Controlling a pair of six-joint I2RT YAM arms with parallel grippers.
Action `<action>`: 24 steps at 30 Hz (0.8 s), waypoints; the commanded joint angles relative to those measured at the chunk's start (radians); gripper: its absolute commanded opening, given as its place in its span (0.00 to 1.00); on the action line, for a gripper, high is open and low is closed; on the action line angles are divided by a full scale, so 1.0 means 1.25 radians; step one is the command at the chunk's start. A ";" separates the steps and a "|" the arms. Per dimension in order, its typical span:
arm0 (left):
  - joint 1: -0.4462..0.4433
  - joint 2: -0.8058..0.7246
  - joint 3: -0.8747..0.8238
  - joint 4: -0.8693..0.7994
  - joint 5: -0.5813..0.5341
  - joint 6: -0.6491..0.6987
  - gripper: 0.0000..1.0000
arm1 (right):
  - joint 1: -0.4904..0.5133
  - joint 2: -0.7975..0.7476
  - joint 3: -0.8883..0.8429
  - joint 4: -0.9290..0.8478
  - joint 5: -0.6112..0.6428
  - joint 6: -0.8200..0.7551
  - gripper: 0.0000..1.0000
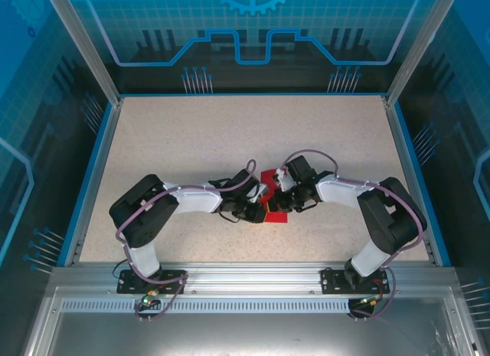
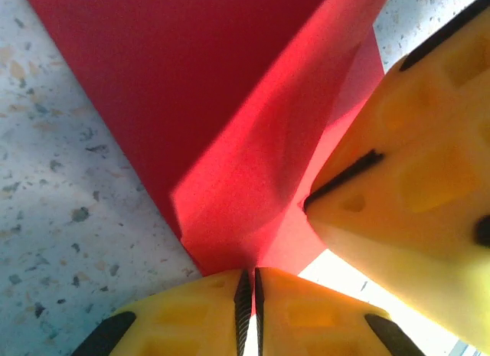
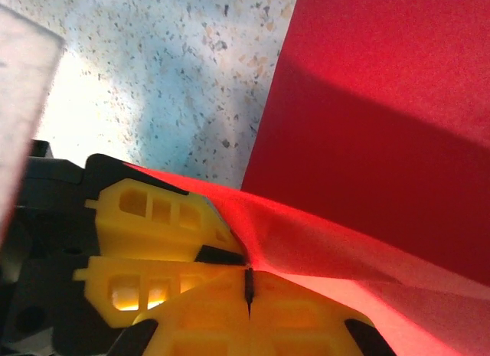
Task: Fold a paper plane with a square sheet of paper (fold left side to right side)
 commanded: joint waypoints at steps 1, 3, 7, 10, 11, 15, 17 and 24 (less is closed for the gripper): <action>-0.010 0.053 -0.007 -0.068 -0.077 0.000 0.15 | 0.011 0.030 0.019 -0.010 -0.002 -0.016 0.01; -0.010 0.055 -0.007 -0.074 -0.082 -0.001 0.15 | 0.011 0.045 0.029 -0.025 0.008 -0.027 0.01; -0.010 0.056 -0.009 -0.081 -0.090 -0.002 0.15 | 0.011 0.062 0.041 -0.055 0.051 -0.046 0.01; -0.011 0.058 -0.010 -0.084 -0.094 -0.002 0.15 | 0.008 0.072 0.051 -0.075 0.082 -0.061 0.01; -0.010 0.059 -0.010 -0.086 -0.094 -0.002 0.15 | 0.006 0.076 0.058 -0.086 0.096 -0.067 0.01; -0.010 0.059 -0.012 -0.089 -0.097 -0.002 0.15 | -0.009 0.076 0.068 -0.113 0.130 -0.087 0.01; -0.010 0.059 -0.014 -0.089 -0.098 -0.002 0.15 | -0.022 0.077 0.069 -0.118 0.136 -0.093 0.01; -0.010 0.059 -0.021 -0.085 -0.099 -0.002 0.15 | -0.071 0.096 0.101 -0.126 0.136 -0.113 0.02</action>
